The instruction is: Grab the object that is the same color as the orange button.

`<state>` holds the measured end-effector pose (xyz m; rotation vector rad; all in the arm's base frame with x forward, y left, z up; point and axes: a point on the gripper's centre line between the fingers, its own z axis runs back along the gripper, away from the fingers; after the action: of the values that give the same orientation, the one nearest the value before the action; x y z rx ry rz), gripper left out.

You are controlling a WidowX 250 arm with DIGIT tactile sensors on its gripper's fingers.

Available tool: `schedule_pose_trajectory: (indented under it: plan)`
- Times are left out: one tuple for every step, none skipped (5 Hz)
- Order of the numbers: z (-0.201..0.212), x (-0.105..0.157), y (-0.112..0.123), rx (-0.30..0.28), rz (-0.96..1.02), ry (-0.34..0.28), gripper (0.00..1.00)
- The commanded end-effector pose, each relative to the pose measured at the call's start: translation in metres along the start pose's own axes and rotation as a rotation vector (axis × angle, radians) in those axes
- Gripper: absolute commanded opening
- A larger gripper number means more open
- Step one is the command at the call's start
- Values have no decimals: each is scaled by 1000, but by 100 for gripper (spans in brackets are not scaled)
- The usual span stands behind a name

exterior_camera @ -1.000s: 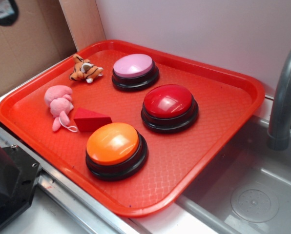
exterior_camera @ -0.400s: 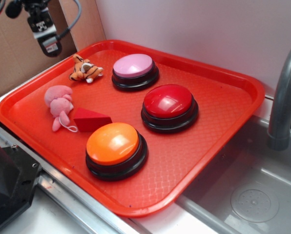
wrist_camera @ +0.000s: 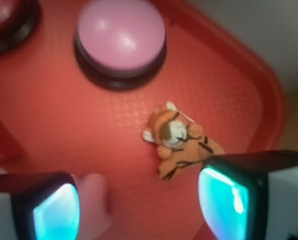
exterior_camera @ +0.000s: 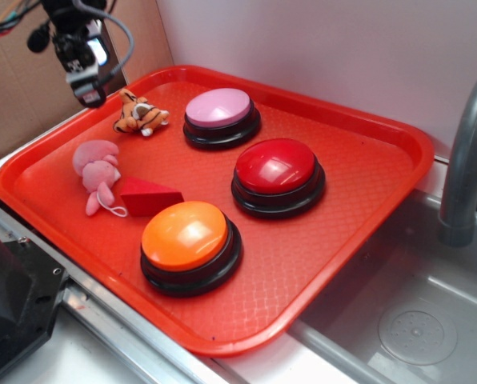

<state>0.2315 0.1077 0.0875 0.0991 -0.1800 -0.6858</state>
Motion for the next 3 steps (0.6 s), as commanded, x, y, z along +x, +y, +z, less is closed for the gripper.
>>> schedule_pose_trajectory:
  plan:
    - [-31, 19, 35, 56, -100, -9, 100]
    - [-51, 13, 44, 47, -116, 4, 100]
    - [-63, 14, 49, 30, -108, 14, 100]
